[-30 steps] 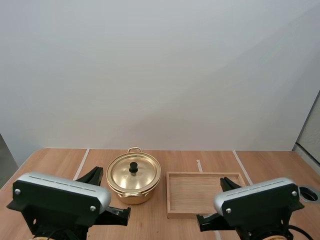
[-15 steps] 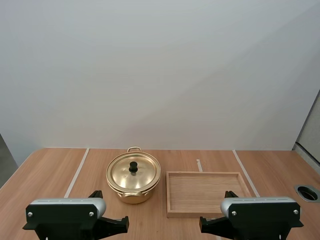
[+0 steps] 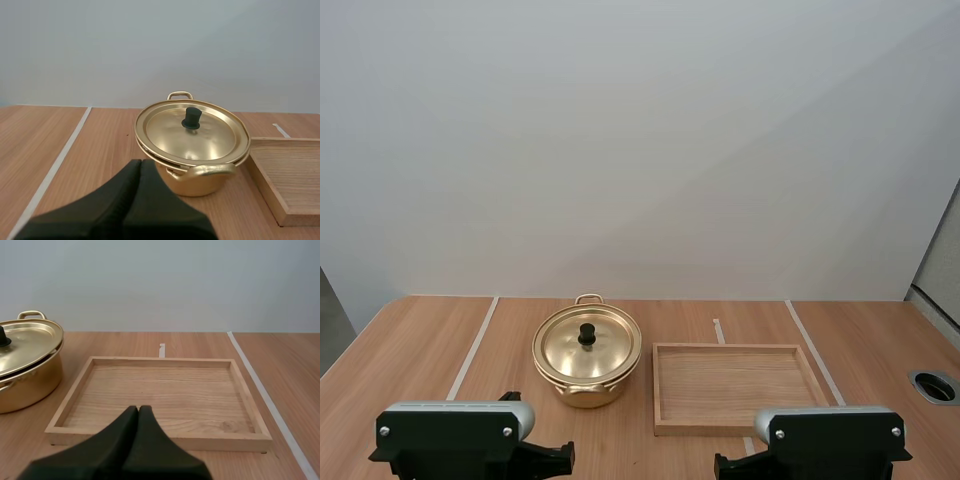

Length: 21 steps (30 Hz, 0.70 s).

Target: Open the lid, put the grape in the pot, and close it

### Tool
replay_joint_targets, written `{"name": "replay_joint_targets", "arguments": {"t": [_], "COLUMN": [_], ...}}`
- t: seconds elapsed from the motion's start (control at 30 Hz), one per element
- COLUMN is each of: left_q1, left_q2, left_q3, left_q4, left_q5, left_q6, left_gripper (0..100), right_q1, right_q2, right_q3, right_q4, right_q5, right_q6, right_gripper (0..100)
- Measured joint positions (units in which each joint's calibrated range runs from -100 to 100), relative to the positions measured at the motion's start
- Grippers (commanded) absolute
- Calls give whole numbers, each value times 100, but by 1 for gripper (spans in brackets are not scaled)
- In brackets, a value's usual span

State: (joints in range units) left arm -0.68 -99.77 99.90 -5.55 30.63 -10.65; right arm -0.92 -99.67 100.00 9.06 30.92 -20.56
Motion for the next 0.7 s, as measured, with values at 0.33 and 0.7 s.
{"name": "replay_joint_targets", "arguments": {"t": [0.33, 0.7], "left_q1": [0, 34], "left_q2": [0, 0], "left_q3": [0, 0], "left_q4": [14, 23], "left_q5": [0, -77], "left_q6": [11, 11], "left_gripper": [0, 0], "right_q1": [-15, -15], "right_q2": [0, 0], "right_q3": [0, 0], "right_q4": [35, 35], "right_q5": [0, 15], "right_q6": [0, 0], "right_gripper": [0, 0]}}
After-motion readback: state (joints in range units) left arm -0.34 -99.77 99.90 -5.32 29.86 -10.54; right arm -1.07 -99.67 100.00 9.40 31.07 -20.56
